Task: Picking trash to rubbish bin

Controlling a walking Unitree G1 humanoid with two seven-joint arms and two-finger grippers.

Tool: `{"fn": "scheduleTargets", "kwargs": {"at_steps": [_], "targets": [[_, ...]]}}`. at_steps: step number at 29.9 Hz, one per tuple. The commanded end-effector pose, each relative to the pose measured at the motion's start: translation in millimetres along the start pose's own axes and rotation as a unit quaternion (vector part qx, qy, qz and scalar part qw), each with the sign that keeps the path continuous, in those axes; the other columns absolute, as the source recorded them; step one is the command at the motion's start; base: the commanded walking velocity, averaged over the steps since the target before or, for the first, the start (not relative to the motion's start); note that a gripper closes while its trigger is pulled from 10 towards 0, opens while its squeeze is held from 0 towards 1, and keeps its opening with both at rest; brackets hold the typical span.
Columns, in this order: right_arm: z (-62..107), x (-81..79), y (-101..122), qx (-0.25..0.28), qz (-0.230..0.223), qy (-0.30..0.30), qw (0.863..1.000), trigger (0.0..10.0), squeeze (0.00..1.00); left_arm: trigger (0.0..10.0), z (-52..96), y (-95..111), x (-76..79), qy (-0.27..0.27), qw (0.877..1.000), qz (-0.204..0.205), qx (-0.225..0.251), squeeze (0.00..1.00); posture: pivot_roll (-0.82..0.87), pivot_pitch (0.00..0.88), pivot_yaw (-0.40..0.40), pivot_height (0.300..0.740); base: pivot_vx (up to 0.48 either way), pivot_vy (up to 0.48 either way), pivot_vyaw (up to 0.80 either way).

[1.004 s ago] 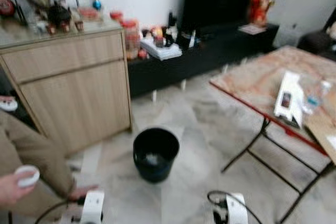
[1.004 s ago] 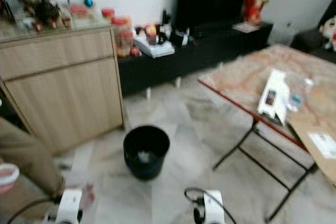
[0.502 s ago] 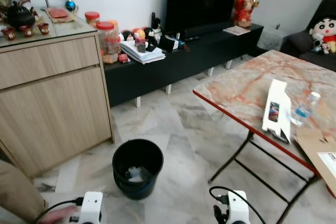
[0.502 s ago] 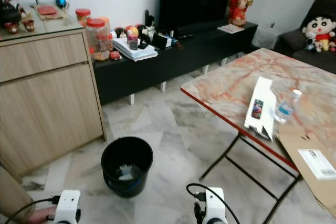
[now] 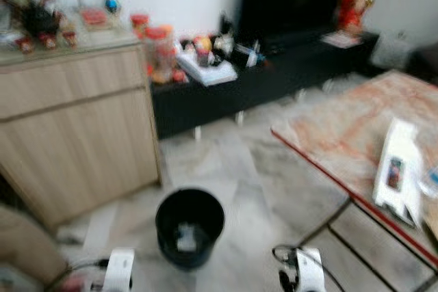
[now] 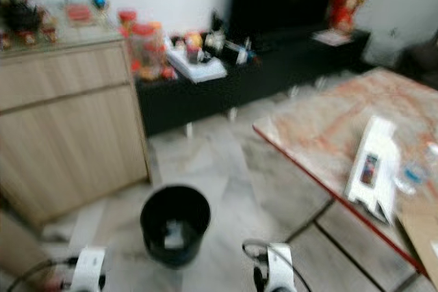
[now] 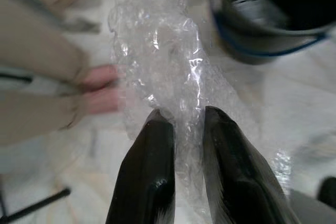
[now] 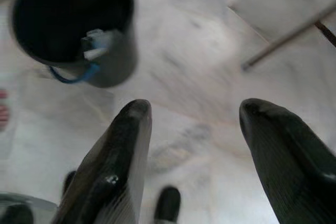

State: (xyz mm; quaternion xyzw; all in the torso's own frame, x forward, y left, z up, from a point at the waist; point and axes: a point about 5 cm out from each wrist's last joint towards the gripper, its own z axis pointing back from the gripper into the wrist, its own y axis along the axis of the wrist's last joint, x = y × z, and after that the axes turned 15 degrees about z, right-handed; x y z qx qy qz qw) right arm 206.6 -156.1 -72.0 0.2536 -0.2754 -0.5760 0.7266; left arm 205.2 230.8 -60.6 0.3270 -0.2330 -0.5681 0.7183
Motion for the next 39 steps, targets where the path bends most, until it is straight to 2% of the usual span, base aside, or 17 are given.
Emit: {"fn": "scheduleTargets", "kwargs": {"at_steps": [1,11,29,39], "targets": [[-0.4,3.0,2,0.001,0.002,-0.002,1.0,10.0,0.0,10.0,-0.8,1,5.3,-0.008,1.0,-0.007,0.0,0.0,0.16,0.022,-0.087,0.74,0.386,0.0,0.0],[-0.7,2.1,3,0.003,0.012,0.0,1.0,10.0,0.0,10.0,-1.0,2,6.1,-0.011,1.0,-0.012,0.001,0.0,0.16,0.007,-0.081,0.74,0.386,0.0,0.36],[-1.1,-1.3,4,0.004,0.021,0.009,1.0,10.0,0.0,10.0,-2.3,7,9.1,-0.018,1.0,-0.019,0.009,0.0,0.16,0.0,-0.077,0.74,0.386,0.0,0.0],[-2.3,-2.9,10,0.018,0.038,0.019,0.999,10.0,0.0,10.0,-8.8,49,23.0,-0.039,0.995,-0.004,0.089,0.0,0.17,0.005,-0.088,0.74,0.393,0.0,0.0]]}}
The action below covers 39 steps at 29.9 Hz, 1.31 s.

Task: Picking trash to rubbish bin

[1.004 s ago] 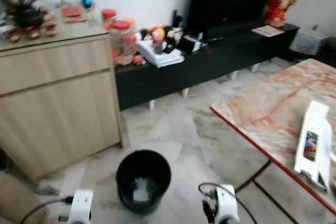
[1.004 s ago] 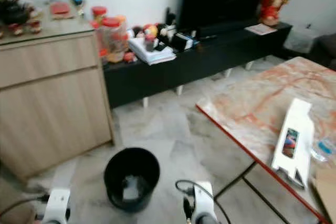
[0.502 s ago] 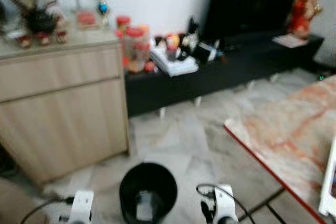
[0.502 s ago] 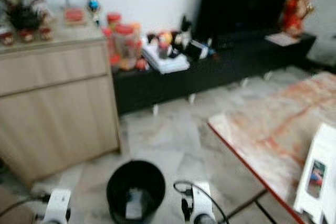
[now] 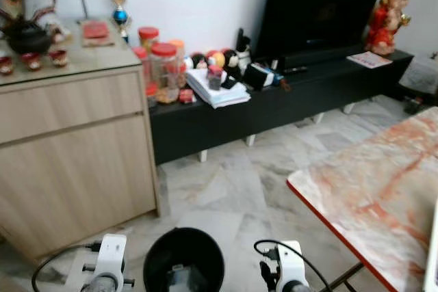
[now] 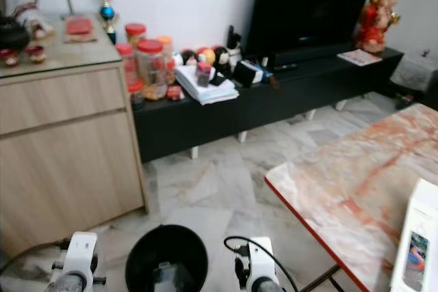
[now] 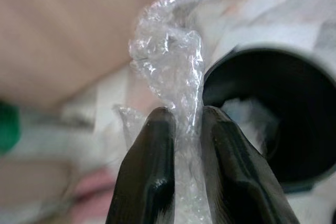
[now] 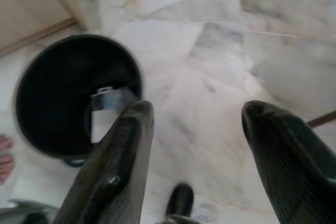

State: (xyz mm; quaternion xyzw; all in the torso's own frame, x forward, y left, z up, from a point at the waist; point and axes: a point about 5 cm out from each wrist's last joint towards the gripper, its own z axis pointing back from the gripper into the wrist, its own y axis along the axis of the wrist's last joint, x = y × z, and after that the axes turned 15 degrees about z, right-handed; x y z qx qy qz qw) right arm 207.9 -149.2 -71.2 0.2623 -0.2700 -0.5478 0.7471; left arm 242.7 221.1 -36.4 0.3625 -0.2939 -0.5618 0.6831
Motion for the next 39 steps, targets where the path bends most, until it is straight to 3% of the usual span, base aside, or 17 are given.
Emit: {"fn": "scheduleTargets", "kwargs": {"at_steps": [1,4,8,10,11,12,13,23,33,39], "targets": [[-1.9,3.4,9,0.016,0.017,0.0,1.0,10.0,0.0,10.0,-3.1,11,6.7,-0.012,1.0,0.0,0.022,0.0,0.17,0.005,-0.088,0.74,0.398,0.0,0.0],[-3.3,0.6,16,0.03,0.035,0.011,0.999,10.0,0.0,10.0,-5.8,21,12.0,-0.022,0.999,-0.003,0.036,0.0,0.17,0.005,-0.088,0.74,0.401,0.0,0.0],[-6.6,-3.0,36,0.069,0.043,0.033,0.996,10.0,0.0,10.0,-9.9,38,34.5,-0.08,0.995,0.015,0.057,0.0,0.17,0.005,-0.088,0.74,0.168,0.0,0.0],[-6.9,-3.4,38,0.073,0.043,0.037,0.996,10.0,0.0,10.0,-10.2,40,38.6,-0.092,0.994,0.018,0.058,0.0,0.17,0.005,-0.088,0.74,0.0,0.0,0.0],[-7.7,-4.6,43,0.082,0.046,0.045,0.995,10.0,0.0,10.0,-10.4,44,47.6,-0.115,0.991,0.014,0.062,0.0,0.17,0.005,-0.088,0.74,0.0,0.0,0.0],[-9.3,-9.1,55,0.096,0.063,0.075,0.991,10.0,0.0,10.0,-9.7,52,72.6,-0.174,0.982,-0.004,0.067,0.0,0.15,0.007,-0.09,0.74,0.0,0.0,0.0],[-9.8,-10.9,58,0.101,0.071,0.087,0.989,10.0,0.0,10.0,-9.1,55,81.3,-0.194,0.978,-0.011,0.069,0.0,0.15,0.007,-0.09,0.74,0.0,0.0,0.0],[-10.5,-22.5,80,0.122,0.122,0.174,0.969,10.0,0.0,10.0,-3.0,76,128.4,-0.297,0.951,-0.013,0.082,0.0,0.13,0.02,-0.101,0.74,0.0,0.0,0.0],[-8.8,-24.8,89,0.142,0.115,0.203,0.962,10.0,0.0,10.0,-2.6,68,130.1,-0.295,0.953,-0.002,0.063,0.0,0.11,0.039,-0.102,0.74,0.0,0.0,0.0],[-7.4,-25.9,92,0.149,0.116,0.215,0.958,10.0,0.0,10.0,-6.5,63,112.9,-0.255,0.965,0.007,0.059,0.0,0.11,0.052,-0.105,0.74,0.0,0.0,0.0]]}}
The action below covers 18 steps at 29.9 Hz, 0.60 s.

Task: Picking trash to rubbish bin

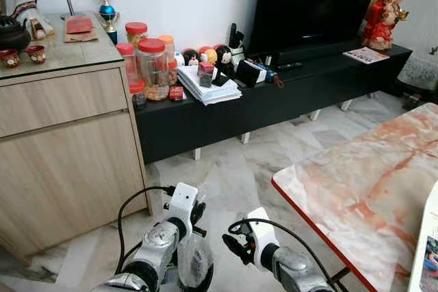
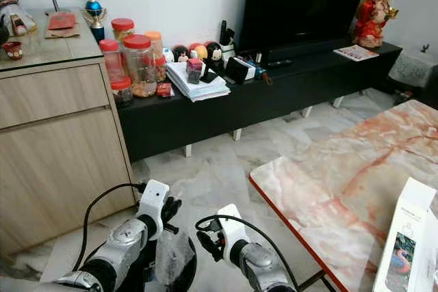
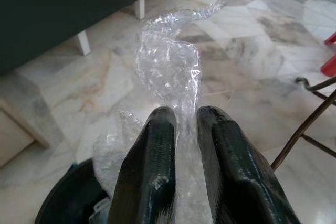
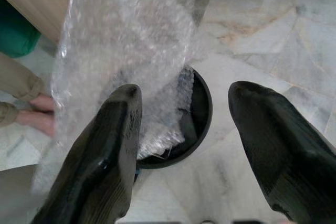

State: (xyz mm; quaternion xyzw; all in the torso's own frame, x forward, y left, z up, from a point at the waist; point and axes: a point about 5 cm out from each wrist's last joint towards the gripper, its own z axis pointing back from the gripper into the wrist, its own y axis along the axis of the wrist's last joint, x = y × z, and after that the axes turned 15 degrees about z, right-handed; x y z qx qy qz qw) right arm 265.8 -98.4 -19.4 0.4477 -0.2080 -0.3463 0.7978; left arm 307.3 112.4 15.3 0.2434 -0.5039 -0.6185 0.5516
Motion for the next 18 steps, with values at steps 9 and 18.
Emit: {"fn": "scheduleTargets", "kwargs": {"at_steps": [9,18], "targets": [[1.0,2.8,3,0.004,0.007,0.004,1.0,10.0,0.0,10.0,8.7,-8,-19.8,0.049,0.999,0.02,-0.011,0.0,0.12,0.056,-0.109,0.74,0.0,0.0,0.0],[0.4,2.2,5,0.006,0.006,0.002,1.0,10.0,0.0,10.0,8.9,-10,-19.7,0.051,0.998,0.022,-0.017,0.0,0.12,0.057,-0.105,0.74,0.0,0.0,0.0]]}}
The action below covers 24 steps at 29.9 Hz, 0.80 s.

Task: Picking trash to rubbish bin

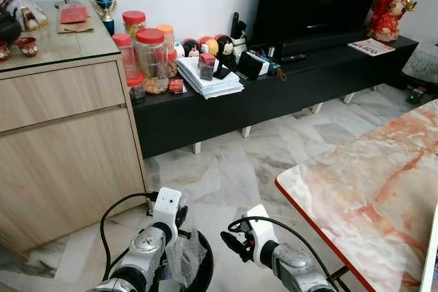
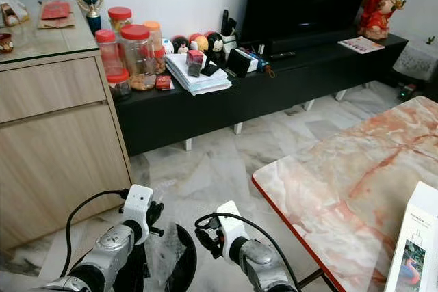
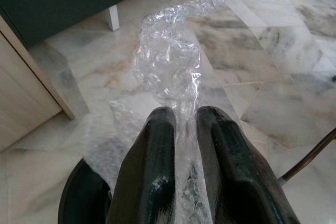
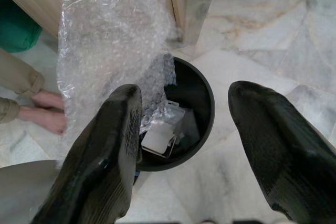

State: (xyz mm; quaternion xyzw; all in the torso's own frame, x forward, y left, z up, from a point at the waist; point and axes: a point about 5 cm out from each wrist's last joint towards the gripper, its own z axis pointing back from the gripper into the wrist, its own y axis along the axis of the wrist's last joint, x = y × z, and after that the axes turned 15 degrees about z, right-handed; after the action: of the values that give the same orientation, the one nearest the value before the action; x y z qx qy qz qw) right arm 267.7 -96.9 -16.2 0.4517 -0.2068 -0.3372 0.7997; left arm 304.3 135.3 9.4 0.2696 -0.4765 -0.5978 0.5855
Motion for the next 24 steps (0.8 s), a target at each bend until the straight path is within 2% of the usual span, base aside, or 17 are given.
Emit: {"fn": "scheduleTargets", "kwargs": {"at_steps": [1,8,20,21,23,24], "targets": [[0.9,2.3,1,0.003,-0.001,-0.006,1.0,10.0,0.0,10.0,0.4,-7,3.2,-0.006,1.0,0.007,-0.019,0.0,0.12,0.057,-0.105,0.74,0.0,0.0,0.0],[1.8,2.8,2,0.006,-0.002,-0.002,1.0,10.0,0.0,10.0,-0.3,-14,12.8,-0.022,0.999,0.006,-0.036,0.0,0.12,0.063,-0.102,0.74,0.0,0.0,0.0],[1.7,3.0,1,0.003,-0.004,-0.006,1.0,10.0,0.0,10.0,1.2,-16,8.6,-0.015,0.999,0.009,-0.041,0.0,0.12,0.06,-0.101,0.74,0.0,0.0,0.0],[1.6,3.1,1,0.003,-0.004,-0.006,1.0,10.0,0.0,10.0,1.4,-15,7.5,-0.013,0.999,0.01,-0.04,0.09,0.12,0.06,-0.101,0.74,0.0,0.0,0.0],[1.6,3.3,2,0.004,-0.004,-0.007,1.0,10.0,0.0,10.0,1.7,-14,4.8,-0.008,0.999,0.012,-0.037,0.76,0.12,0.06,-0.101,0.74,0.0,0.0,0.0],[1.6,3.5,2,0.004,-0.003,-0.008,1.0,10.0,0.0,10.0,1.8,-14,4.0,-0.007,0.999,0.013,-0.036,1.0,0.12,0.06,-0.101,0.74,0.0,0.0,0.0]]}}
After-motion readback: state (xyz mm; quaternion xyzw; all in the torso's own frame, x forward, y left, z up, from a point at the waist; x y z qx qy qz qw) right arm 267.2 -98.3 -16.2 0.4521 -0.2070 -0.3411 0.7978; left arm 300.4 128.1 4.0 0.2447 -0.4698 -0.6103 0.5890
